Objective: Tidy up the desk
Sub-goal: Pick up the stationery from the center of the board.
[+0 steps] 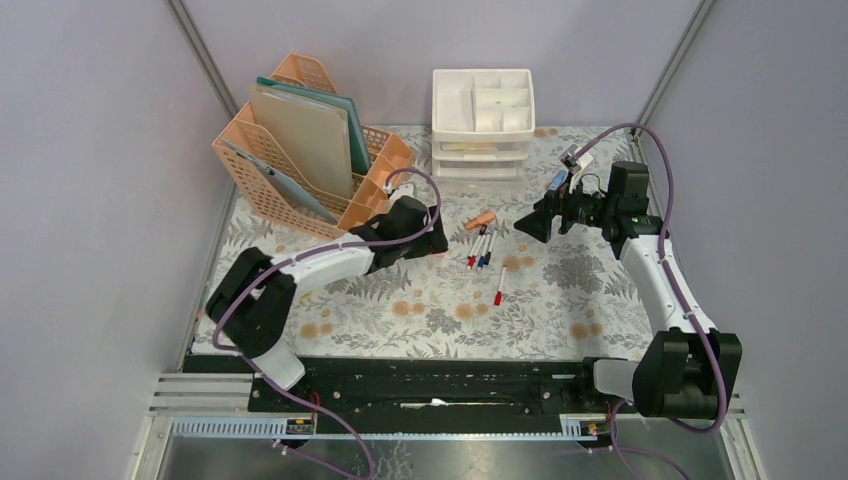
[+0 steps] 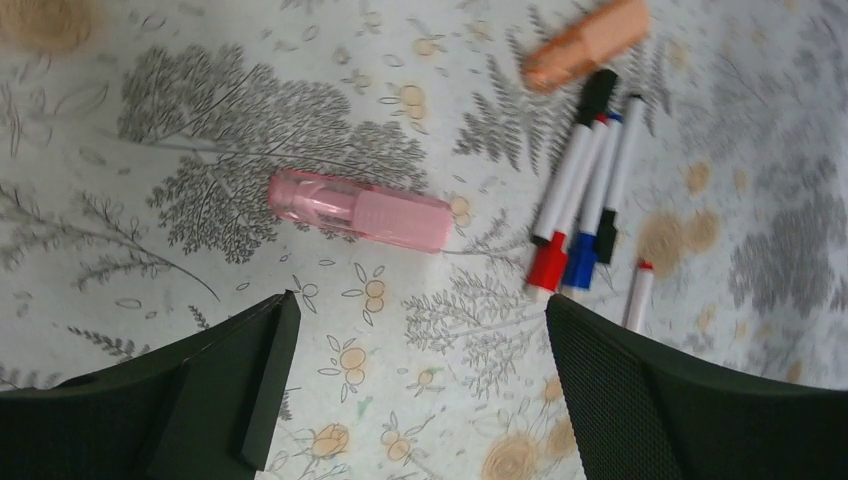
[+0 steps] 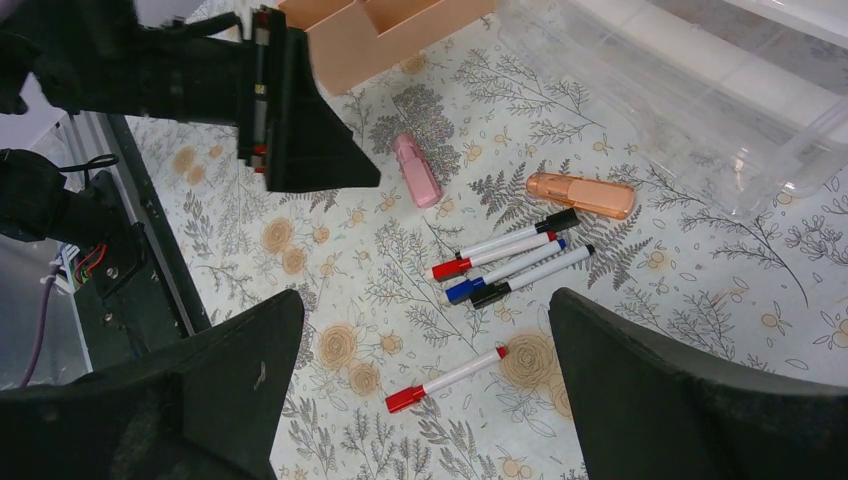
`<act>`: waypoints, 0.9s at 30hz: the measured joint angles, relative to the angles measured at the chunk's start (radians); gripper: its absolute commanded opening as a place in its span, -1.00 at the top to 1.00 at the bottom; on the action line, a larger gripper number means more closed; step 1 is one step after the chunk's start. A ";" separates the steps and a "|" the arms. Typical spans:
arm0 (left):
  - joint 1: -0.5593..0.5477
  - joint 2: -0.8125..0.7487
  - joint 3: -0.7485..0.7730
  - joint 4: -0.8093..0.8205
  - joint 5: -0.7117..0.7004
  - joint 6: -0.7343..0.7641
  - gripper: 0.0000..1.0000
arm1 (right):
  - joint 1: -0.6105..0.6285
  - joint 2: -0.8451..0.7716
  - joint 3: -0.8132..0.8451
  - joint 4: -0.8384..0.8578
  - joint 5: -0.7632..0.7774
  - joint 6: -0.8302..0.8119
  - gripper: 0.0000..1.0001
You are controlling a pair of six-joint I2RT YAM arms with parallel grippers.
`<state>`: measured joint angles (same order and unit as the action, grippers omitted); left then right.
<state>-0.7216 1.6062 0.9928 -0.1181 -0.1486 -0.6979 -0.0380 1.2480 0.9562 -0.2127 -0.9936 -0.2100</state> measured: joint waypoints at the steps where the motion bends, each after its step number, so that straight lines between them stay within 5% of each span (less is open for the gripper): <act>1: 0.000 0.020 0.009 -0.018 -0.018 -0.048 -0.91 | 0.000 0.000 0.000 0.001 0.000 0.001 -0.99; 12: 0.002 0.331 0.360 -0.331 -0.186 -0.397 -0.52 | 0.000 0.000 0.000 0.002 0.005 0.002 -0.99; 27: 0.001 0.446 0.485 -0.518 -0.228 -0.449 -0.26 | 0.000 0.000 -0.001 0.002 0.008 0.002 -0.99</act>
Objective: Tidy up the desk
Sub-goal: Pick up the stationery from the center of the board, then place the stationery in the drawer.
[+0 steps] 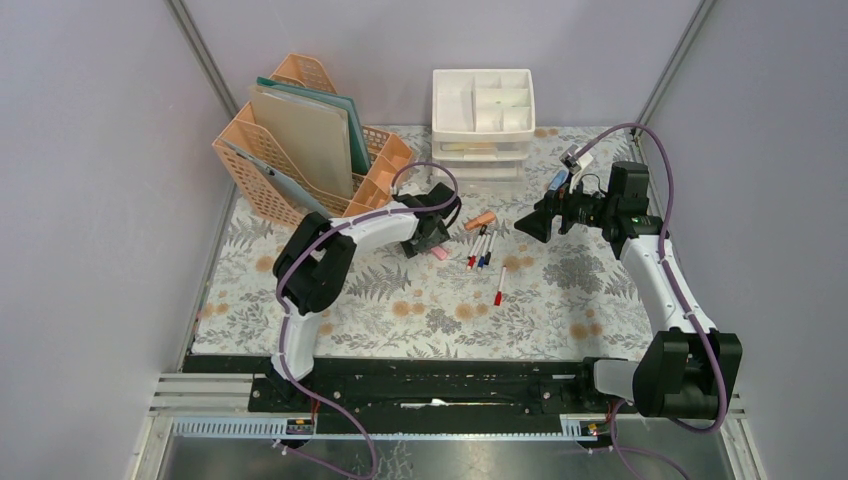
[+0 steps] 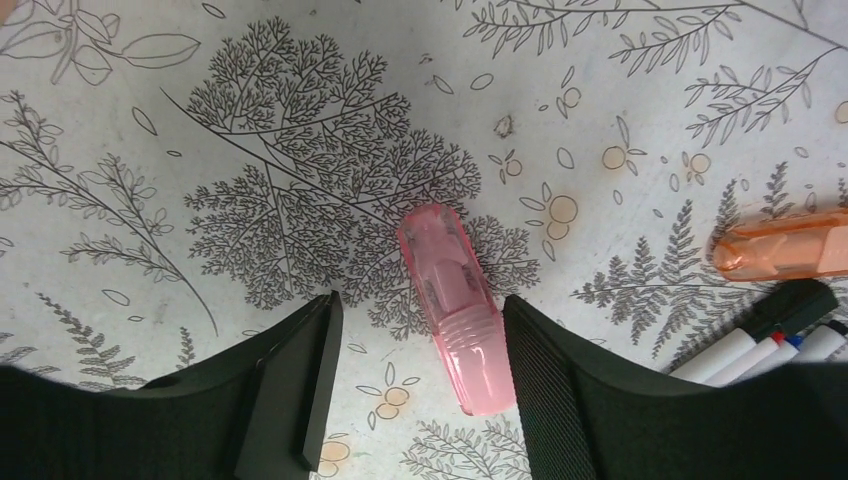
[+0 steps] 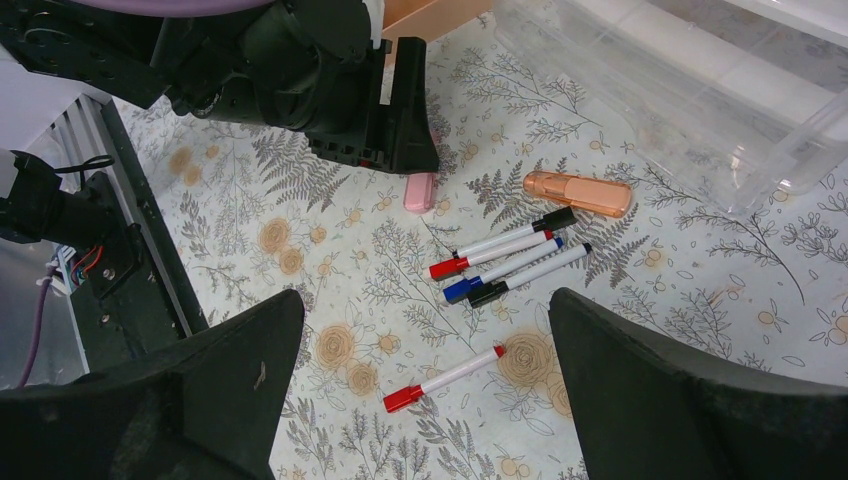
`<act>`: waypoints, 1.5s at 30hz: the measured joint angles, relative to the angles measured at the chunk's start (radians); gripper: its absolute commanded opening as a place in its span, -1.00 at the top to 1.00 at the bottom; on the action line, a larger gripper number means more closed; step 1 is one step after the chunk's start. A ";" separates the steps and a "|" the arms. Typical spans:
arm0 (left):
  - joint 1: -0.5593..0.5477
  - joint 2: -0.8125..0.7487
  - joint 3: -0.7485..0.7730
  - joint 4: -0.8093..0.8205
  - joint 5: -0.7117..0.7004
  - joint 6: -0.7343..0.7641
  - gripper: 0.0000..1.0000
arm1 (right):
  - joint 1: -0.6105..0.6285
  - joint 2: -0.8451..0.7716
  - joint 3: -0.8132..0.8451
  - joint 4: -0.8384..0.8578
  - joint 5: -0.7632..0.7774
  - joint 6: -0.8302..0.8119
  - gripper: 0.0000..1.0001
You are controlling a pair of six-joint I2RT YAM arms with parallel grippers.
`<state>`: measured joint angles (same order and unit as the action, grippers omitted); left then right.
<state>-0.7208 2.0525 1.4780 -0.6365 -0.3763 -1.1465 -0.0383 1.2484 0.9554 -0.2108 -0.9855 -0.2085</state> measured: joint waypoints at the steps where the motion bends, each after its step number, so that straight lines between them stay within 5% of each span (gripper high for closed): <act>1: 0.000 0.002 0.002 -0.003 -0.001 0.008 -0.23 | 0.000 0.000 0.000 0.000 0.000 0.000 -0.99; 11: -0.002 0.002 -0.014 -0.018 -0.025 0.123 0.07 | 0.000 0.000 0.000 0.000 0.000 0.000 -0.99; 20: -0.008 -0.056 -0.117 0.072 -0.068 0.262 0.86 | -0.001 0.000 -0.001 0.000 0.000 0.000 -0.99; 27: 0.000 -0.175 -0.286 0.198 -0.037 0.371 1.00 | -0.005 0.000 -0.001 0.000 0.000 0.000 -0.99; 34: 0.037 -0.412 -0.483 0.497 0.086 0.448 1.00 | -0.009 0.000 -0.001 0.000 0.000 0.000 -1.00; 38: 0.080 -0.518 -0.578 0.801 0.161 0.488 1.00 | -0.010 -0.001 -0.001 0.000 0.000 0.000 -0.99; 45: 0.118 -0.518 -0.677 1.306 0.285 0.564 1.00 | -0.015 -0.003 -0.001 0.000 0.000 0.000 -0.99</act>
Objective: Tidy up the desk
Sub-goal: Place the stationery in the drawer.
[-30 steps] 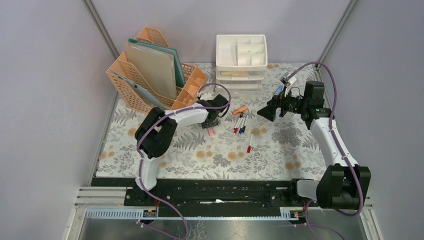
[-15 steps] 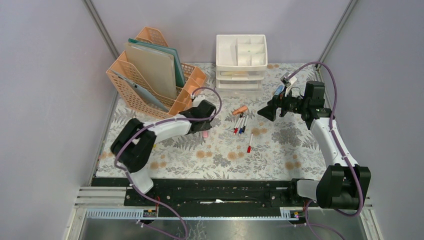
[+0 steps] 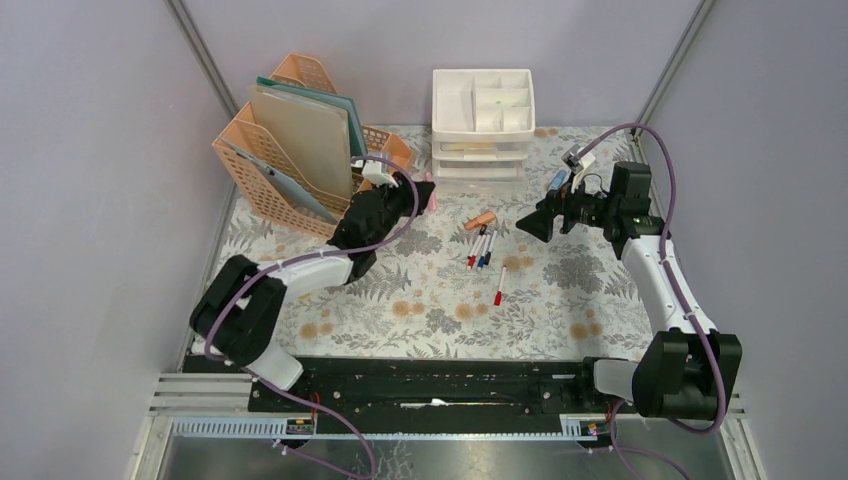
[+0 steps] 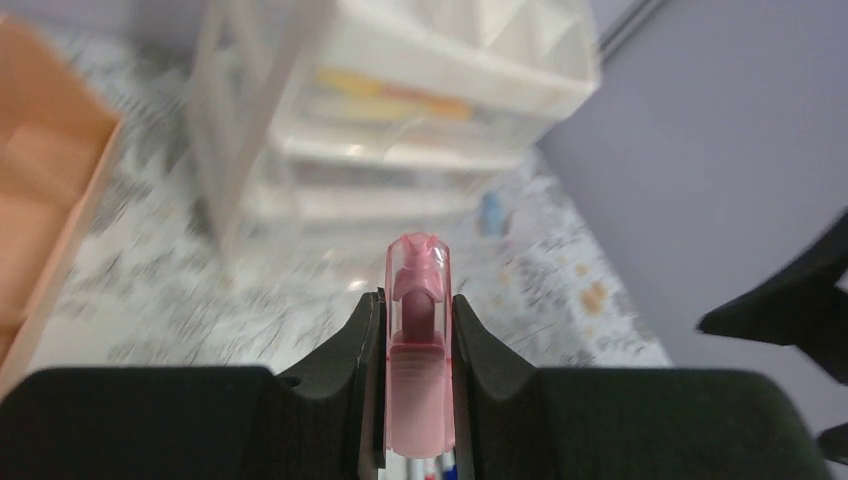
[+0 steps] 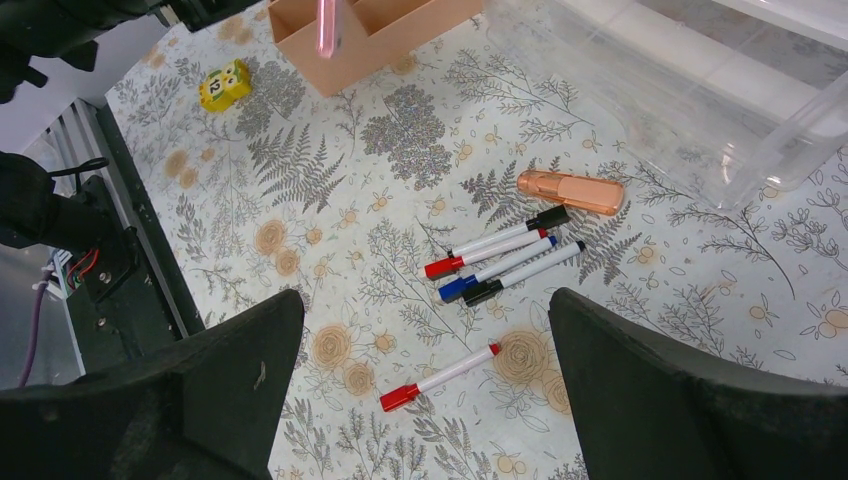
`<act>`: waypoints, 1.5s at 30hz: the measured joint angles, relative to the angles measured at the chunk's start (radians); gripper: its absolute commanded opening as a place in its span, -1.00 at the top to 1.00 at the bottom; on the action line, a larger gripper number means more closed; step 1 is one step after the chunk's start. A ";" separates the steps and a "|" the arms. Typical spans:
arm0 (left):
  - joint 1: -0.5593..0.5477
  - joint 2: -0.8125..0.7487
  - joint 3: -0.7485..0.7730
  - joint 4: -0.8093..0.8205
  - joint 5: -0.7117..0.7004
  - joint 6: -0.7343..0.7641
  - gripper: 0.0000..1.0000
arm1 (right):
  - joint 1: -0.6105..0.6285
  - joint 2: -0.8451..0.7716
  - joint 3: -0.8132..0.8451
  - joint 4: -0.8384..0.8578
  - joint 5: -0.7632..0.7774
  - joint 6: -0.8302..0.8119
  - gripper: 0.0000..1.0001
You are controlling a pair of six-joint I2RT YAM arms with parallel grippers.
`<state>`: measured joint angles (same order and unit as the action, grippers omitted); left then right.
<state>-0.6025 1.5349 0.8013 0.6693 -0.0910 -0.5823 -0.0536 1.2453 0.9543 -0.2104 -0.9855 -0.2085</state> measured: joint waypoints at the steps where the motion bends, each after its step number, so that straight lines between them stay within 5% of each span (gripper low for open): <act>1: 0.003 0.019 -0.001 0.079 0.022 0.007 1.00 | -0.001 0.000 0.000 0.000 0.000 0.000 -0.99; 7: 0.027 0.206 0.034 0.432 0.153 0.029 1.00 | -0.002 -0.002 0.000 0.000 0.000 0.000 -0.99; 15: 0.042 0.415 0.174 0.631 0.188 0.060 0.95 | -0.008 -0.005 0.000 0.002 0.000 0.000 -0.99; 34: 0.043 0.649 0.399 0.713 0.028 0.058 0.66 | -0.013 -0.008 0.000 0.002 0.000 0.000 -0.99; 45: 0.042 0.694 0.416 0.704 -0.020 0.016 -0.22 | -0.019 -0.009 0.000 0.003 -0.001 0.000 -0.99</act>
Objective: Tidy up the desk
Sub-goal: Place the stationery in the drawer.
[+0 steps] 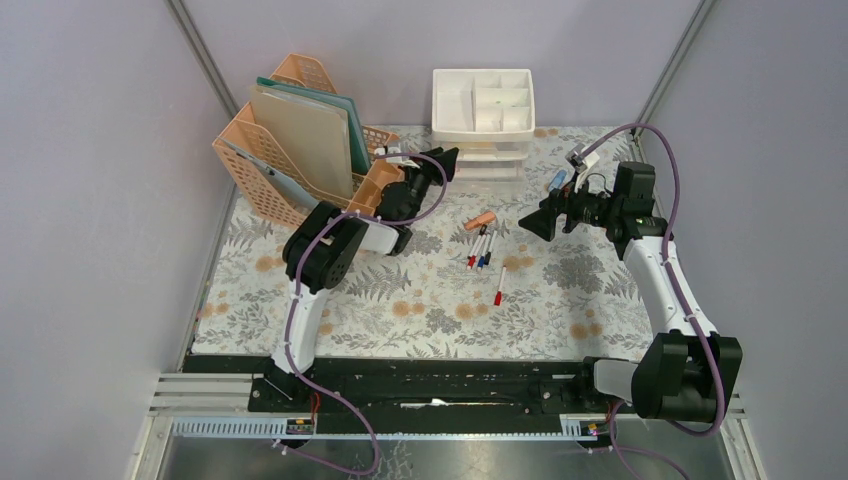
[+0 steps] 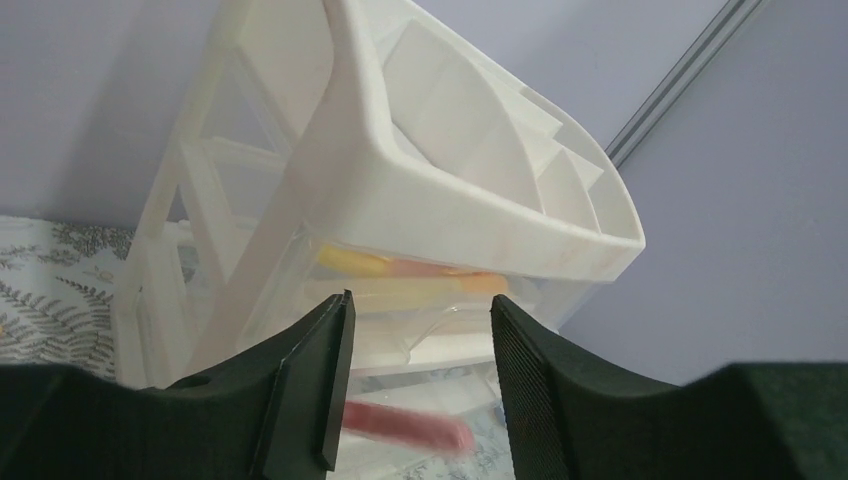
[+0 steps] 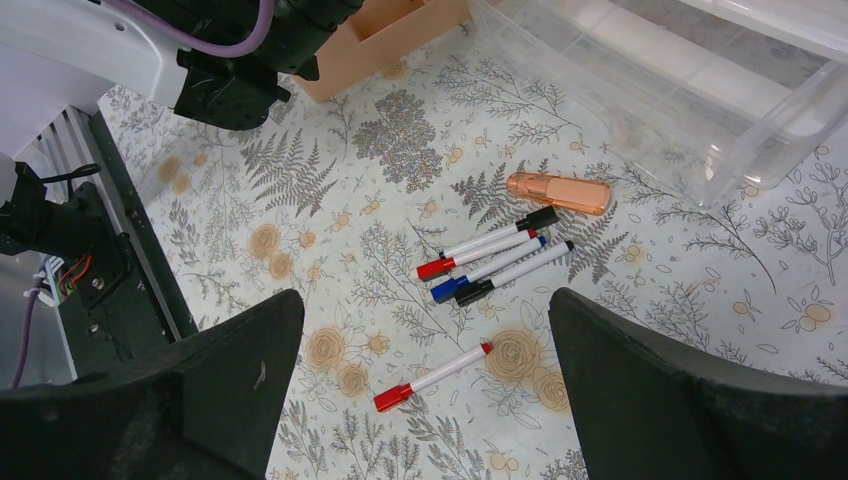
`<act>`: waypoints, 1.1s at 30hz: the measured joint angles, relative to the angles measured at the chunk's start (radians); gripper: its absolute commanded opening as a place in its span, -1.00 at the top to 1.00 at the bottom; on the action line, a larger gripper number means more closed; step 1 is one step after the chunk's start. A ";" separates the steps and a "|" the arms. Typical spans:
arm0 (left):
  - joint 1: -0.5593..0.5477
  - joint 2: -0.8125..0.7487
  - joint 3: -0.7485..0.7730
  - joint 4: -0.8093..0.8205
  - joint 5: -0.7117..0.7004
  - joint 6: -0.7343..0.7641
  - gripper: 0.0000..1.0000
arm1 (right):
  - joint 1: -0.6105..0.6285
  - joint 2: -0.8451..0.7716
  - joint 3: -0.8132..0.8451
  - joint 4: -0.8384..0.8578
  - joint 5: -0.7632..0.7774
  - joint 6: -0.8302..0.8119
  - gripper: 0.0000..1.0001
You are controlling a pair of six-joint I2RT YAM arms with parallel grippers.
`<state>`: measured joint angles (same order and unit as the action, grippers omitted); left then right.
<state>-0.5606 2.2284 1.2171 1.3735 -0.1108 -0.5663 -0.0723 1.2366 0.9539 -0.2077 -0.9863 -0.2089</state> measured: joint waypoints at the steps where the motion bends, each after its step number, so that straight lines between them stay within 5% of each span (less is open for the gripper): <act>1: 0.000 0.000 0.000 -0.004 0.000 -0.004 -0.28 | 0.000 0.000 0.000 0.000 0.000 0.000 -0.99; 10: 0.000 -0.054 -0.031 -0.091 0.006 -0.002 -0.49 | -0.002 0.000 0.000 0.000 0.000 0.000 -0.99; 20: 0.001 -0.354 -0.146 -0.248 0.106 0.091 -0.72 | -0.010 0.000 -0.002 0.006 0.001 0.001 -0.99; 25: 0.001 -0.500 -0.179 -0.417 0.181 0.161 -0.96 | -0.020 0.000 -0.010 0.015 0.003 0.005 -0.99; 33: 0.049 -0.718 -0.180 -0.792 0.257 0.223 -0.97 | -0.037 0.002 -0.016 0.037 0.042 0.021 -0.99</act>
<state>-0.5114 1.5105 1.0367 0.5816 0.1467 -0.3435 -0.1089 1.2388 0.9375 -0.1711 -0.9440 -0.1879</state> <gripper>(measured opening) 0.987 0.994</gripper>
